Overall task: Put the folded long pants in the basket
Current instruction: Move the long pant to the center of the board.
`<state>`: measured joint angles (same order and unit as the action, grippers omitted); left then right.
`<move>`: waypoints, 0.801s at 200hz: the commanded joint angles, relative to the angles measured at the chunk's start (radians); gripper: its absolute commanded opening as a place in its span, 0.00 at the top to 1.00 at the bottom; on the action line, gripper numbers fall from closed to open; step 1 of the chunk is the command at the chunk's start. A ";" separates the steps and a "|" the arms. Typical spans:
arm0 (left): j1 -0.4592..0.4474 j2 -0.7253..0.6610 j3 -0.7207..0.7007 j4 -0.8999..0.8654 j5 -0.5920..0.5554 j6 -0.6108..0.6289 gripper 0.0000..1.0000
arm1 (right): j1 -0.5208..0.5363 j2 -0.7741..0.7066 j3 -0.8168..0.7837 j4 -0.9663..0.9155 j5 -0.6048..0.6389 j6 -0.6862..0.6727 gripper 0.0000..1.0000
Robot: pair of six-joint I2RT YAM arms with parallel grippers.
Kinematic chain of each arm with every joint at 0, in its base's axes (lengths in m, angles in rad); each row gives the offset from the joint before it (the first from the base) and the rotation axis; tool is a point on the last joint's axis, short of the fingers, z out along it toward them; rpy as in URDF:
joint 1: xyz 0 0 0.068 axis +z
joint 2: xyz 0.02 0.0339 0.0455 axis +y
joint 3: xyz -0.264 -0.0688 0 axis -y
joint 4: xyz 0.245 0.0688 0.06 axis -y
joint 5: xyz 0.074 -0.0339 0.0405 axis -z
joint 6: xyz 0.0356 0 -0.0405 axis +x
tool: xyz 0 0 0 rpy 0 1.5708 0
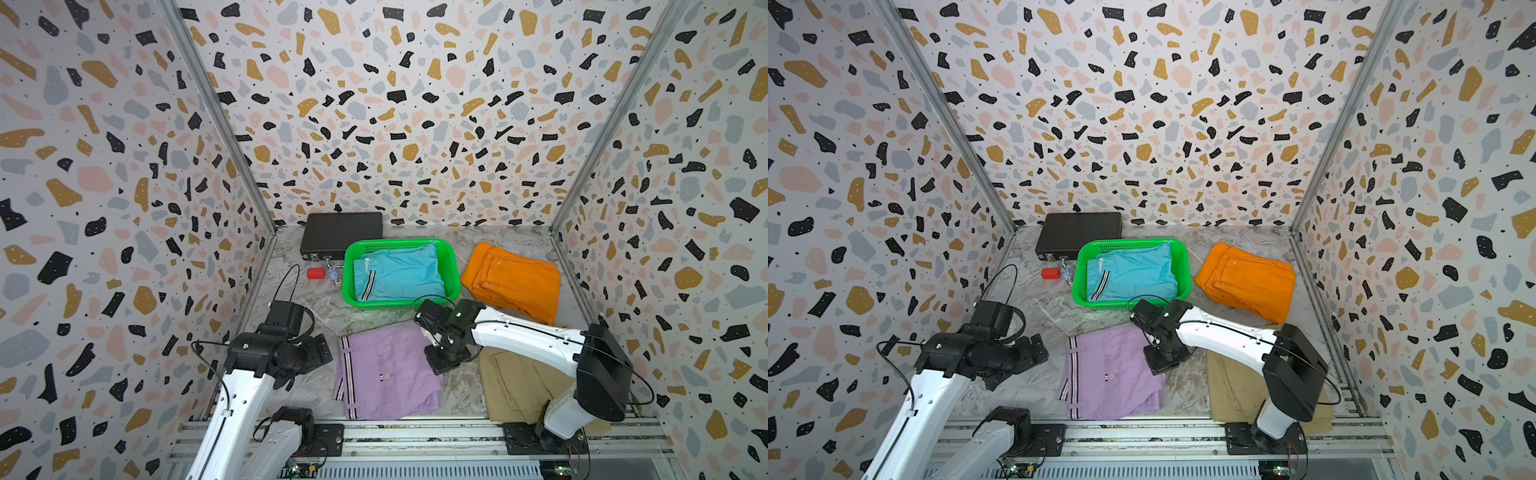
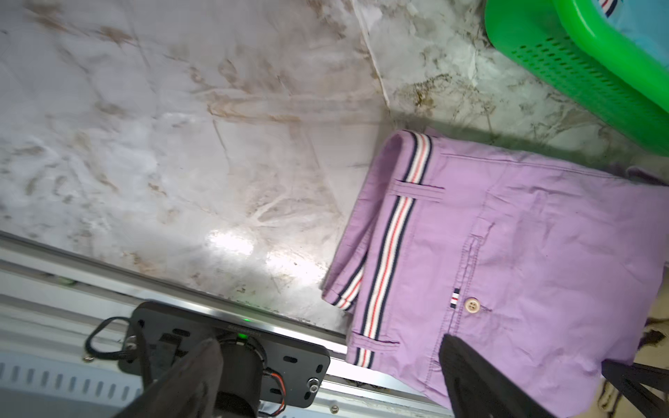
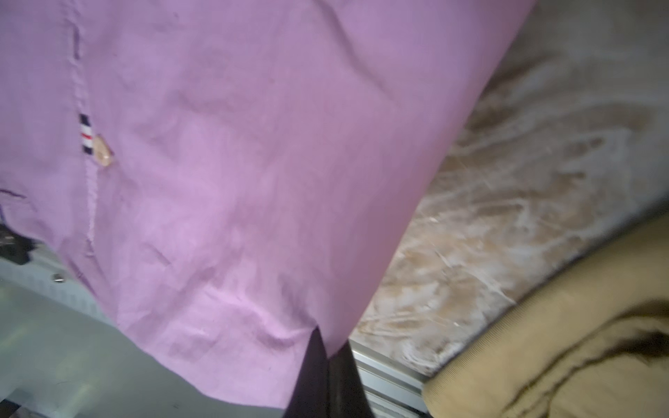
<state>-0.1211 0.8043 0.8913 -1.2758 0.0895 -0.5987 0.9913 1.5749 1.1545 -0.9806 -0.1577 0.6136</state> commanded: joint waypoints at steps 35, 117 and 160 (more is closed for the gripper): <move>-0.005 -0.023 -0.180 0.192 0.266 -0.073 0.02 | -0.114 -0.191 -0.139 -0.063 0.054 0.066 1.00; -0.010 -0.013 -0.474 0.518 0.503 -0.270 0.00 | -0.200 -0.138 -0.102 -0.047 0.037 0.037 1.00; -0.033 0.011 -0.507 0.641 0.478 -0.305 0.00 | -0.201 -0.115 -0.102 -0.021 0.004 0.036 1.00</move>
<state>-0.1421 0.7986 0.3935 -0.7773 0.5499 -0.8566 0.7940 1.4506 1.0168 -1.0138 -0.1326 0.6537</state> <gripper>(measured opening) 0.997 0.038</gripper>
